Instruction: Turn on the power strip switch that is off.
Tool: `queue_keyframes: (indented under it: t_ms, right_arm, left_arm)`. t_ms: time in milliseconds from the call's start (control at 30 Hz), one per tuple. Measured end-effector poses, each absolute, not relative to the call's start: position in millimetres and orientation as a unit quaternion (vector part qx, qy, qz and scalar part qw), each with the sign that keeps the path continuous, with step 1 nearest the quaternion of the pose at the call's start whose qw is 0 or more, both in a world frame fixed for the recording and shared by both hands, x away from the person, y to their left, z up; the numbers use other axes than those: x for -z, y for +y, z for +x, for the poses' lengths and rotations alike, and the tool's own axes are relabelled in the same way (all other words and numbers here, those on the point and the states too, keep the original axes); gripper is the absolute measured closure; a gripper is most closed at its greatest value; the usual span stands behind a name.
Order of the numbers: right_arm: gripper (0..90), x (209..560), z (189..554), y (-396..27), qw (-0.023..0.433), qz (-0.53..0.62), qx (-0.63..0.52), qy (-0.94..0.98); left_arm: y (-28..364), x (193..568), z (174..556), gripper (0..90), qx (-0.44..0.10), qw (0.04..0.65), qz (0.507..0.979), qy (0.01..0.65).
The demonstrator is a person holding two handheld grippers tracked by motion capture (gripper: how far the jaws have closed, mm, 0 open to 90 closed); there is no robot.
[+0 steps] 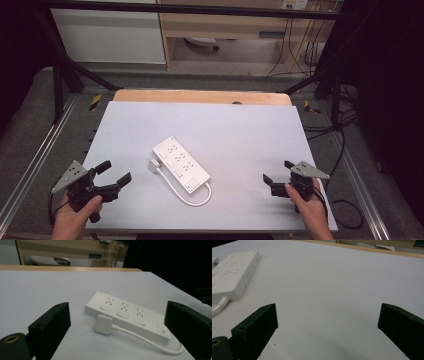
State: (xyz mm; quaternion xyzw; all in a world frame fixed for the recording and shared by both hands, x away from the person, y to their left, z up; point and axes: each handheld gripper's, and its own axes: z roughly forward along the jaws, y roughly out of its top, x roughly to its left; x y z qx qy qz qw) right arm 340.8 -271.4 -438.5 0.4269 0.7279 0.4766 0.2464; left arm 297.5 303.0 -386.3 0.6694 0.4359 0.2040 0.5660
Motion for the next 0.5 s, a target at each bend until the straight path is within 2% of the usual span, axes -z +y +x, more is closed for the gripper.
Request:
queue_keyframes:
  t_ms: [500]
  right_arm:
    - [3.3,438.8,340.3,-268.5,0.241,0.430,-0.474,0.730]
  left_arm:
    - [291.9,378.2,298.5,7.2,-0.220,0.565,0.675,0.420]
